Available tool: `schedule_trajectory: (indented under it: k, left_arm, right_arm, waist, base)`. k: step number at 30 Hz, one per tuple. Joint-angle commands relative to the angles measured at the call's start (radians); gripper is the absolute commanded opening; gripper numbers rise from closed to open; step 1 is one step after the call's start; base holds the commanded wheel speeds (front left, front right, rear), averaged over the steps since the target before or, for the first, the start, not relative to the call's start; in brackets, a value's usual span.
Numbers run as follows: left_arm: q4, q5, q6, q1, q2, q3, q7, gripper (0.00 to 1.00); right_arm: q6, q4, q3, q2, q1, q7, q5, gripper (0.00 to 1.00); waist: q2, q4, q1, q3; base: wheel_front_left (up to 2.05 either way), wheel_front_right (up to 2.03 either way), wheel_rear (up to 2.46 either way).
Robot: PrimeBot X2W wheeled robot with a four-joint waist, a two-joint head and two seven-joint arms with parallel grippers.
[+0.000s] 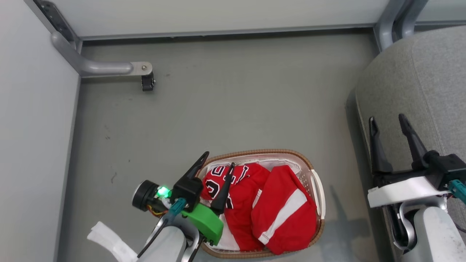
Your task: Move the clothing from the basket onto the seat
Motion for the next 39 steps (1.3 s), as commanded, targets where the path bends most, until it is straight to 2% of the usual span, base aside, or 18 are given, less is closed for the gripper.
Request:
schedule_trajectory:
  k: [1,6,8,14,21,27,35,39]
  left_arm:
    - [0.027,0.008,-0.005,-0.048,0.006,-0.028,0.0,1.0]
    - [0.174,0.031,0.0,-0.172,0.007,-0.118,0.0,1.0]
    - [0.273,0.027,0.0,-0.248,0.007,-0.168,0.0,1.0]
    - [0.418,-0.007,-0.006,-0.353,0.007,-0.268,0.001,1.0]
    - [0.473,-0.07,-0.008,-0.407,0.007,-0.388,0.007,1.0]
    - [0.502,-0.12,0.001,-0.435,0.007,-0.454,0.031,1.0]
    - [0.566,-0.19,0.025,-0.481,0.007,-0.473,0.057,1.0]
    - [0.563,-0.255,0.007,-0.483,0.006,-0.477,0.079,1.0]
  right_arm:
    - [0.0,-0.011,-0.014,-0.005,-0.03,-0.005,-0.006,1.0]
    - [0.0,-0.04,-0.037,-0.004,-0.103,-0.005,0.008,1.0]
    - [0.0,-0.066,-0.042,-0.005,-0.145,-0.005,0.02,1.0]
    - [0.0,-0.1,-0.042,-0.004,-0.209,-0.005,0.043,1.0]
    - [0.0,-0.115,-0.038,-0.004,-0.244,-0.005,0.072,1.0]
    - [0.0,-0.12,-0.027,-0.004,-0.26,-0.005,0.096,1.0]
    - [0.0,-0.126,-0.019,-0.004,-0.278,-0.005,0.121,1.0]
    - [0.0,-0.123,-0.013,-0.004,-0.278,-0.005,0.129,1.0]
  waist:
    - [0.0087,-0.035,0.0,0.121]
    - [0.0087,-0.073,0.0,0.244]
    - [0.0087,-0.099,0.0,0.317]
    - [0.0087,-0.14,0.0,0.429]
    - [0.0087,-0.176,0.0,0.522]
    - [0.0087,-0.201,0.0,0.581]
    - [0.0087,-0.223,0.0,0.633]
    - [0.0087,-0.227,0.0,0.642]
  base:
    - [0.0,0.0,0.0]
    - [0.0,0.0,0.0]
    - [0.0,0.0,0.0]
    - [0.0,0.0,0.0]
    - [0.0,0.0,0.0]
    - [0.0,0.0,0.0]
    - [0.0,0.0,0.0]
    - [0.0,0.0,0.0]
